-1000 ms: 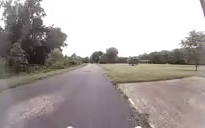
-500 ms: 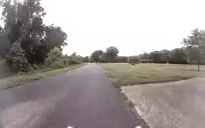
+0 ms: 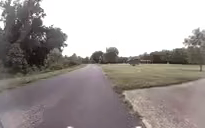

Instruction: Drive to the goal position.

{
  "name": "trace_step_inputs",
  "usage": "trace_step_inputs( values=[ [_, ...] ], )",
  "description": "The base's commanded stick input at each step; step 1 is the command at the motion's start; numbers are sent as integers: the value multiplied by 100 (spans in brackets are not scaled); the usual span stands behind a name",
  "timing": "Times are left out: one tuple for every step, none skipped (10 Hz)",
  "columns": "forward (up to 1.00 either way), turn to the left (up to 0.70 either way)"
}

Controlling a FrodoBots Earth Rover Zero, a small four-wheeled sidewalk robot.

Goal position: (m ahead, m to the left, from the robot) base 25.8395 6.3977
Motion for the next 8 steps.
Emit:
trace_step_inputs(
  values=[
    [70,0],
    [70,0],
    [70,0],
    [70,0],
    [70,0],
    [70,0],
    [70,0],
    [70,0]
  ],
)
